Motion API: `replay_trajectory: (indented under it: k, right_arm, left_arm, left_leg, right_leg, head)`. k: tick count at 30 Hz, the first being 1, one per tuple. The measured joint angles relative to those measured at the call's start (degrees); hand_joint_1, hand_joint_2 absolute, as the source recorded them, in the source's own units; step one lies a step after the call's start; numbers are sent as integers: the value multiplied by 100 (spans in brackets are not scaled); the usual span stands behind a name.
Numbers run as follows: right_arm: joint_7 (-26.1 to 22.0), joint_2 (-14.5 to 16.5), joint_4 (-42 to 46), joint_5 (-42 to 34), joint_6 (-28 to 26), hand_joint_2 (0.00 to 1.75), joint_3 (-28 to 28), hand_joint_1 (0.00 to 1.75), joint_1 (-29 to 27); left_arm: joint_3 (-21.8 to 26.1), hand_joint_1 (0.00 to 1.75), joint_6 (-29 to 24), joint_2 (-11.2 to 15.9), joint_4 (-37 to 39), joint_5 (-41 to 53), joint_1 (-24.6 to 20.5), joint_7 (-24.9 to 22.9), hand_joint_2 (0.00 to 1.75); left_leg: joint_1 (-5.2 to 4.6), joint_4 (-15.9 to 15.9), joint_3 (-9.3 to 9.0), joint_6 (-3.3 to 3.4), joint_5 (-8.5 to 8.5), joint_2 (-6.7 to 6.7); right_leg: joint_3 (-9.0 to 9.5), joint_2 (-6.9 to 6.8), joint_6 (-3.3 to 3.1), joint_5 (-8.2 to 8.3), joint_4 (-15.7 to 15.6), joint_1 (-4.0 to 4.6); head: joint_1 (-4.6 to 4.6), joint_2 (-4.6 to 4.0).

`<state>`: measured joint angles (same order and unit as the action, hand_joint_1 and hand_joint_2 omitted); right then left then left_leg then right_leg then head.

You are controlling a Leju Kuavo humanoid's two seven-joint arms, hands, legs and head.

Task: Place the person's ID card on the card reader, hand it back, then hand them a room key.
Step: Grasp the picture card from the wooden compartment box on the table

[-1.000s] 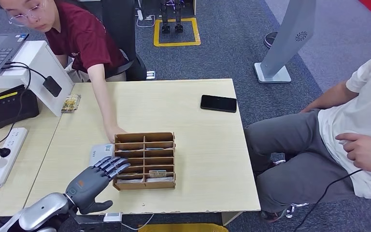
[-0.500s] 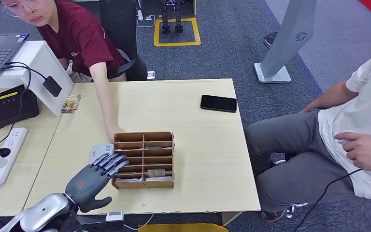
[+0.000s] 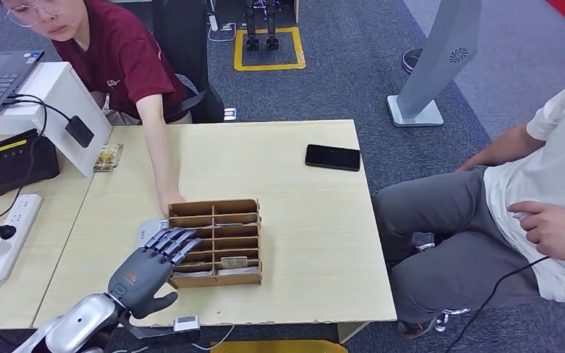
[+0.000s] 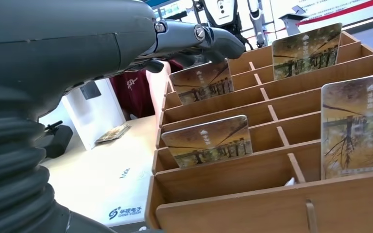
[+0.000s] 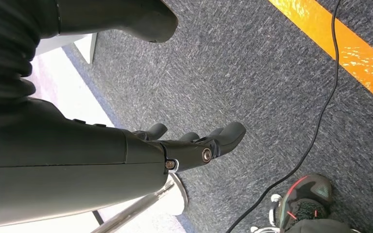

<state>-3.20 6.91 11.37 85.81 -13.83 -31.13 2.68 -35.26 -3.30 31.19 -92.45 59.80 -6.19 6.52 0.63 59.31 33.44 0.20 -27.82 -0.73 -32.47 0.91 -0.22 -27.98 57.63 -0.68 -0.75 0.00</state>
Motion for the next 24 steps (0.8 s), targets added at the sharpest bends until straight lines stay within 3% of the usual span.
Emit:
replay_trajectory:
  k: [24]
  right_arm:
    - [-39,2,0,0,-14,175,-69,0,-39]
  left_arm:
    - [0,0,-13,-116,74,29,-3,-16,175]
  left_leg:
    - [0,0,0,0,0,0]
  right_leg:
    - [0,0,0,0,0,0]
  head:
    - [-1,0]
